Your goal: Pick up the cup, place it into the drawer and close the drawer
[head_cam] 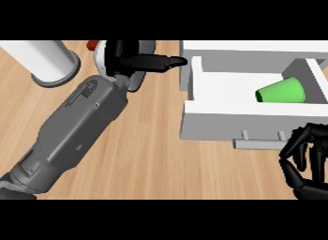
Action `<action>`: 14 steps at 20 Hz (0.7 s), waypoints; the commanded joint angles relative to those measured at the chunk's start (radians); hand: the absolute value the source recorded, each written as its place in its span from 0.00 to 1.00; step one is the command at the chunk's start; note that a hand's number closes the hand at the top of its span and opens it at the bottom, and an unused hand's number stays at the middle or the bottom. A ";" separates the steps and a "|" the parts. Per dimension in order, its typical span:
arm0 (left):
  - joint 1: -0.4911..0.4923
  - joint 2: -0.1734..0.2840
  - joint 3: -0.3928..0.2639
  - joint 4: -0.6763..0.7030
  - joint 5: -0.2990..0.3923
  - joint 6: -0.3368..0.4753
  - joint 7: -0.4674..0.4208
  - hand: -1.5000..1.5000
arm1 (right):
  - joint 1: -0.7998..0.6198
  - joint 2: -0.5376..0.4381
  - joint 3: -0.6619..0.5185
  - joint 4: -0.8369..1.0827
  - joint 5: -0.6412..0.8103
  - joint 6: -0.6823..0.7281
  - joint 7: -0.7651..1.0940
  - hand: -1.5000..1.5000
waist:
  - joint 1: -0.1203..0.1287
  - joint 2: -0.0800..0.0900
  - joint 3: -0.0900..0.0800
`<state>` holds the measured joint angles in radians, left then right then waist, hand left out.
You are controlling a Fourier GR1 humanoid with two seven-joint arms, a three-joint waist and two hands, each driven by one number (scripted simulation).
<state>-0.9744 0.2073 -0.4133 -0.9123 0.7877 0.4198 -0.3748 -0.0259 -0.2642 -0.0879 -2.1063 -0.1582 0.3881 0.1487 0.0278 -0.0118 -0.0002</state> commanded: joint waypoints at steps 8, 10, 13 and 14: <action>0.461 0.235 0.063 -0.463 0.028 -0.056 0.061 0.00 | -0.027 -0.008 0.053 0.124 0.222 -0.021 -0.022 1.00 | 0.000 0.007 0.000; 0.500 0.254 0.054 -0.581 0.028 -0.016 0.114 0.00 | -0.035 -0.027 0.097 0.132 0.322 -0.016 -0.082 1.00 | 0.002 0.005 0.001; 0.555 0.283 0.090 -0.502 0.050 -0.137 0.046 0.00 | -0.050 -0.105 0.177 0.170 0.507 0.000 -0.195 1.00 | 0.006 0.012 0.000; 0.567 0.298 0.096 -0.541 0.047 -0.129 0.055 0.00 | -0.091 -0.101 0.205 0.186 0.555 -0.020 -0.151 1.00 | 0.009 0.010 0.000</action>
<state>-0.4830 0.4608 -0.3418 -1.3980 0.8245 0.3333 -0.3127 -0.0840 -0.3158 0.0549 -1.9624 0.2374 0.3704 0.0484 0.0347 -0.0035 -0.0003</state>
